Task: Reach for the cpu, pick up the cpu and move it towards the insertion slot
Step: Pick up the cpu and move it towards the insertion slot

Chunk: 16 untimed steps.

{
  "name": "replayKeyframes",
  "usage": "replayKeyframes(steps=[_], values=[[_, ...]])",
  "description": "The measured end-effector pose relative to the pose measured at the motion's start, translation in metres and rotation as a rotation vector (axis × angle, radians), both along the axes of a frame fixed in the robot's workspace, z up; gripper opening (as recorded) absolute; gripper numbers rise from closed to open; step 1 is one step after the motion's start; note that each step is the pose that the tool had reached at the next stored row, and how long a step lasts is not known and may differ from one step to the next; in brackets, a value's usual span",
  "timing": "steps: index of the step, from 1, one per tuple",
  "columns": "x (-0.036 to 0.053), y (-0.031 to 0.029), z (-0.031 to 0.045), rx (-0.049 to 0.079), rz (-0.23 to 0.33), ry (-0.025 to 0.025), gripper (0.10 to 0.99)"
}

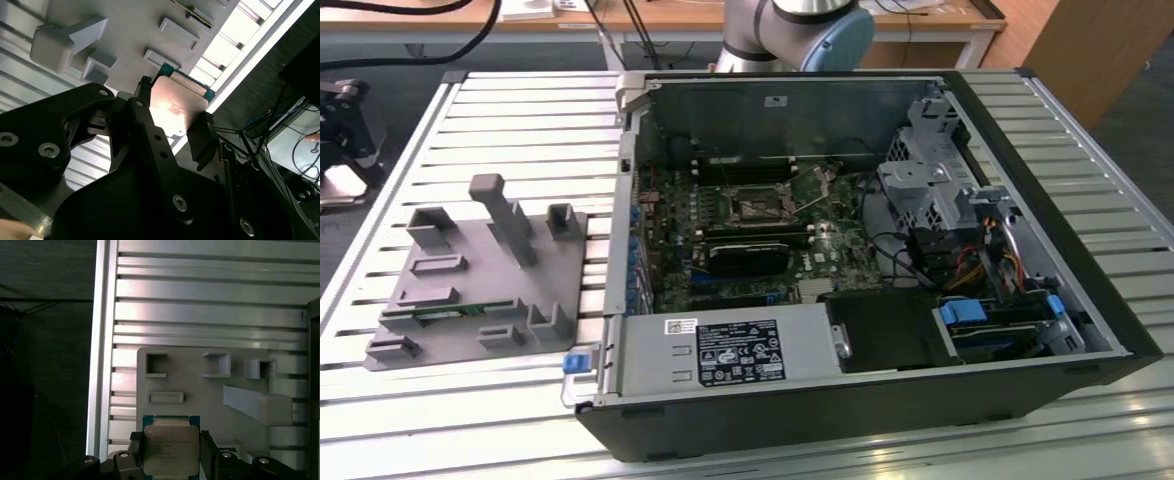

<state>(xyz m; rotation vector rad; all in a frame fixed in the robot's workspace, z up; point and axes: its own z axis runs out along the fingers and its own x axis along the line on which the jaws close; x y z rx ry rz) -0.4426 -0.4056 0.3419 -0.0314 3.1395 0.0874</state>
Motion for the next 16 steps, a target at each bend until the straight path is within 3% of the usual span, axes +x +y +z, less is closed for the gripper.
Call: replayKeyframes(steps=[16], values=[[0.0000,0.0006,0.0334,0.000,0.000,0.0002,0.541]])
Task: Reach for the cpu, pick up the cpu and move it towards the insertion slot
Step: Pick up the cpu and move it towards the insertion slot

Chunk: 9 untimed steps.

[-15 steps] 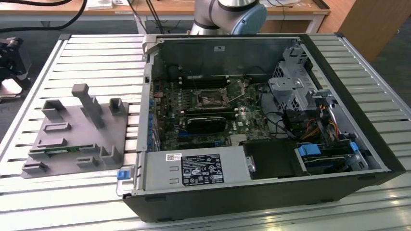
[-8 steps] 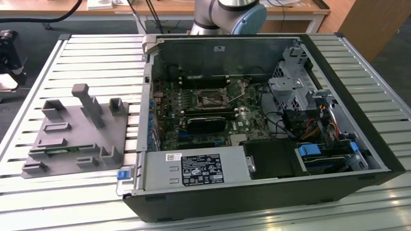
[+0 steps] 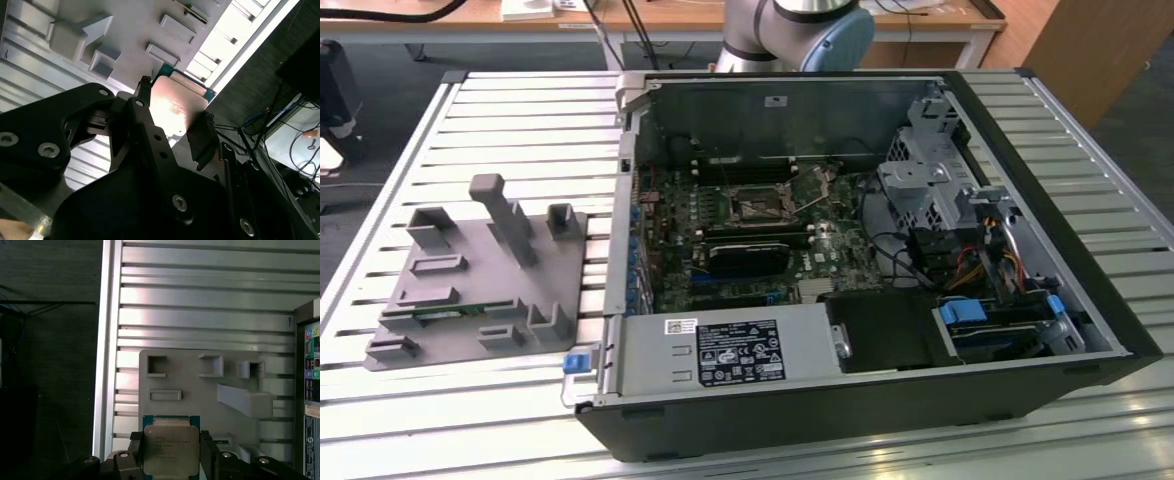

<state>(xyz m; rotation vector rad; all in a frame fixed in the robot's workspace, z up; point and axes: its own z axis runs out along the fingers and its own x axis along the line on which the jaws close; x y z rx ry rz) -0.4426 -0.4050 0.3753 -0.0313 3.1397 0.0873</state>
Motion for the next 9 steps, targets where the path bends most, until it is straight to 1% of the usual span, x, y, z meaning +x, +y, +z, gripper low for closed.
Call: replayKeyframes(steps=[5,9], values=[[0.0000,0.0003,0.0104,0.000,0.000,0.0000,0.541],[0.0000,0.0005,0.0222,0.000,0.000,-0.0001,0.541]])
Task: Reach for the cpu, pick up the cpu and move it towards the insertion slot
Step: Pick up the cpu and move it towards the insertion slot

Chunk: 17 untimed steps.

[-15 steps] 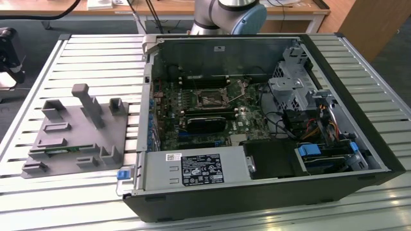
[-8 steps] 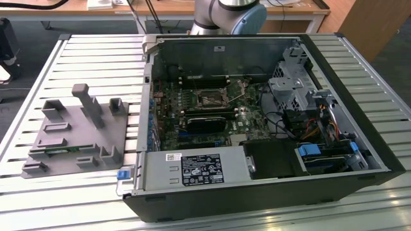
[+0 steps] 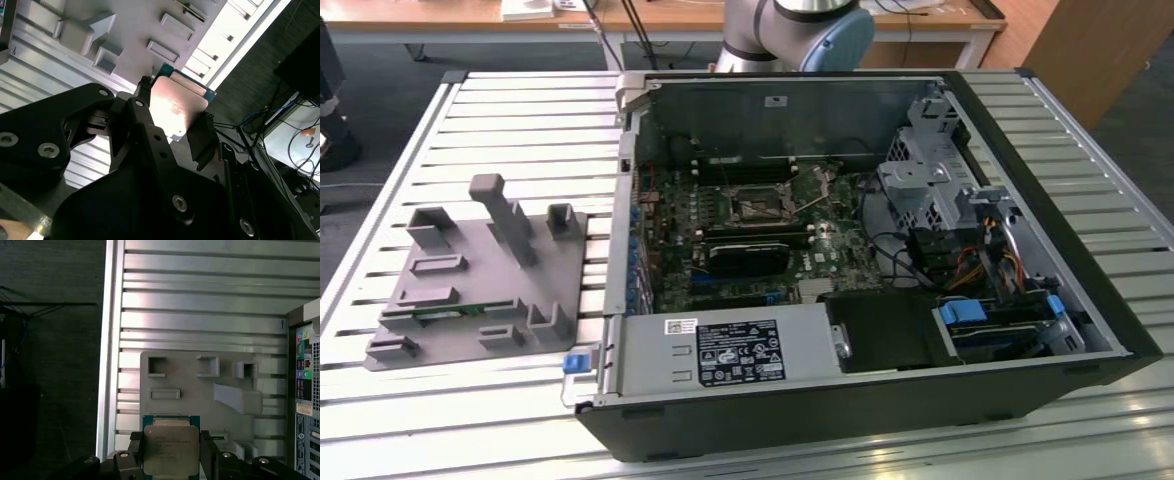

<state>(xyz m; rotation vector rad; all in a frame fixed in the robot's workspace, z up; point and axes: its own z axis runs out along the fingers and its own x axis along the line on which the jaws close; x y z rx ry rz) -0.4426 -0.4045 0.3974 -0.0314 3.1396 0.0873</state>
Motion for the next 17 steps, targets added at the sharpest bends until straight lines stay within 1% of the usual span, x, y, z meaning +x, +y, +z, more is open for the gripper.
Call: replayKeyframes(steps=[4,6,10,17], values=[[0.0000,0.0001,0.0112,0.000,0.000,0.0000,0.541],[0.0000,0.0002,0.0141,0.000,0.000,0.0000,0.541],[0.0009,0.0003,0.0150,0.000,0.000,0.0000,0.541],[0.0084,0.0003,0.0155,0.000,0.000,-0.0001,0.541]])
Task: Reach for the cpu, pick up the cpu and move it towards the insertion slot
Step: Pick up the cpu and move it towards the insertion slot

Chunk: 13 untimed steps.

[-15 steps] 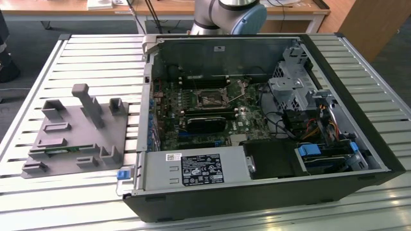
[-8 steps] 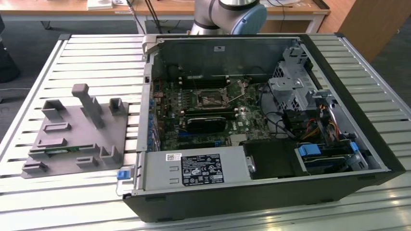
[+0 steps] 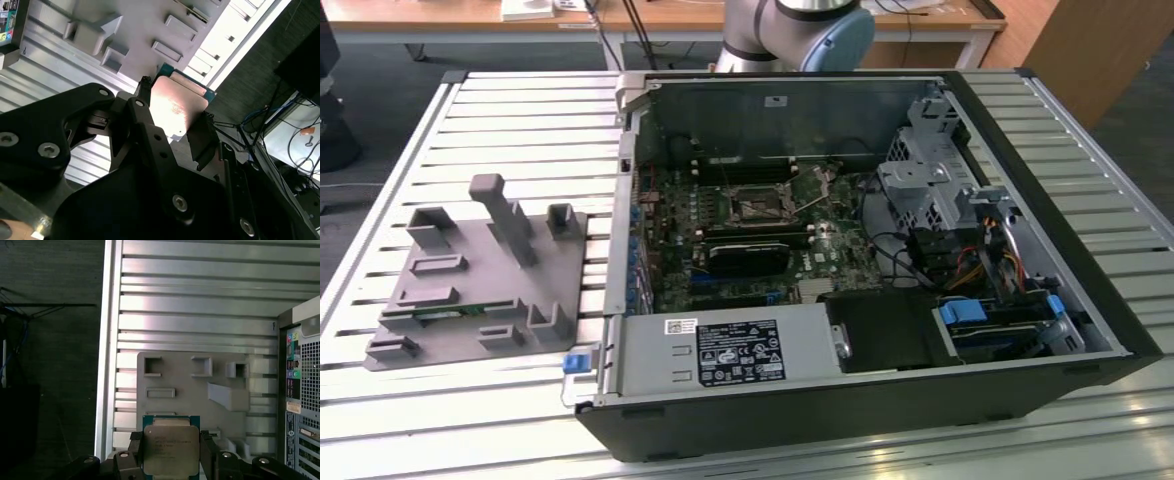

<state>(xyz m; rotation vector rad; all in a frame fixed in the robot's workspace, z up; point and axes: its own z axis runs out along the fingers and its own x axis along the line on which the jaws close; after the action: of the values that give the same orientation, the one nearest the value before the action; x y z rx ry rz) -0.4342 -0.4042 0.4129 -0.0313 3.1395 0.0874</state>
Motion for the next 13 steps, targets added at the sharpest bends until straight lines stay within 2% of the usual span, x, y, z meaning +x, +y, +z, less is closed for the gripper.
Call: replayKeyframes(steps=[4,9,13], values=[[0.0024,0.0001,0.0024,0.000,0.000,0.0002,0.541],[0.0026,0.0001,0.0129,0.000,0.000,0.0000,0.541],[0.0036,0.0001,0.0149,0.000,0.000,0.0000,0.541]])
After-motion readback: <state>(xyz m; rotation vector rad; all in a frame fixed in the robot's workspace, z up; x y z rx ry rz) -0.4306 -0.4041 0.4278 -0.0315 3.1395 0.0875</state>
